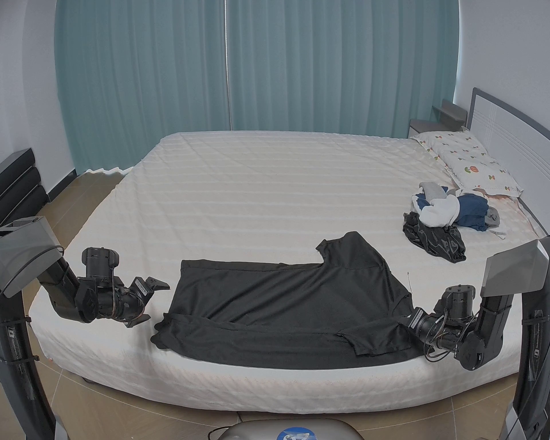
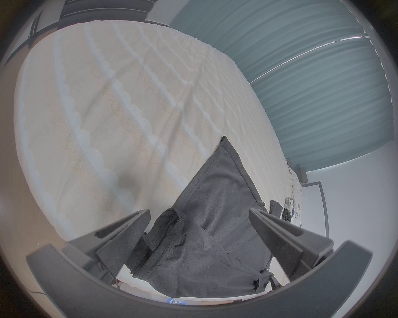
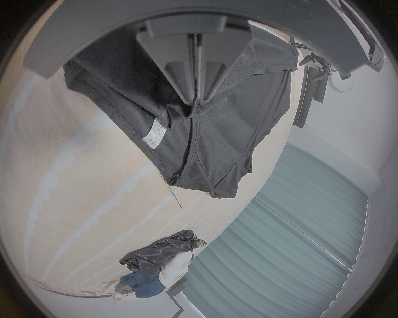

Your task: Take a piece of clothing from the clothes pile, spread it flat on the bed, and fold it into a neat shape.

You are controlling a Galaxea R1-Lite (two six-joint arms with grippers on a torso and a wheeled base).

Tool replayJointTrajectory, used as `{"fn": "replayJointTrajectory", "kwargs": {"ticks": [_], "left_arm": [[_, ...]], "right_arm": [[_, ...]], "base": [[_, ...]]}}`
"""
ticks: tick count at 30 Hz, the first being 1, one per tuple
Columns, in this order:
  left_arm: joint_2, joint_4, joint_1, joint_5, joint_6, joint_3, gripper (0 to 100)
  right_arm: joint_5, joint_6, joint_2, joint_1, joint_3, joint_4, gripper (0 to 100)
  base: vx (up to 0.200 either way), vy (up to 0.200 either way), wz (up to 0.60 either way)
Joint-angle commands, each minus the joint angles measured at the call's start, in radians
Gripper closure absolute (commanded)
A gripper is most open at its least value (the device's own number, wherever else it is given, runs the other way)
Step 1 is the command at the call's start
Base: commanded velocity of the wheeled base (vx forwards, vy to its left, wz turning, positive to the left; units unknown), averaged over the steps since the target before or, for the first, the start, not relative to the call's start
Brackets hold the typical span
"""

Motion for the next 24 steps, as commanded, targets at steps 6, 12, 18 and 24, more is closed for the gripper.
{"fn": "replayJointTrajectory", "kwargs": {"ticks": [6, 12, 18, 24], "left_arm": [[0.000, -0.002, 0.000, 0.000, 0.003, -0.011, 0], [0.009, 0.000, -0.037, 0.000, 0.043, -0.037, 0], [0.043, 0.001, -0.087, 0.057, 0.119, -0.035, 0], [0.052, 0.006, -0.104, 0.115, 0.155, -0.022, 0]], "right_arm": [[0.000, -0.003, -0.002, 0.003, 0.052, -0.077, 0], [0.000, -0.003, 0.000, 0.001, 0.069, -0.114, 0], [0.000, -0.001, 0.000, 0.000, 0.069, -0.117, 0], [0.000, -0.001, 0.003, 0.000, 0.067, -0.117, 0]], "base": [[0.000, 0.000, 0.00], [0.000, 0.000, 0.00], [0.000, 0.000, 0.00], [0.000, 0.000, 0.00]]}}
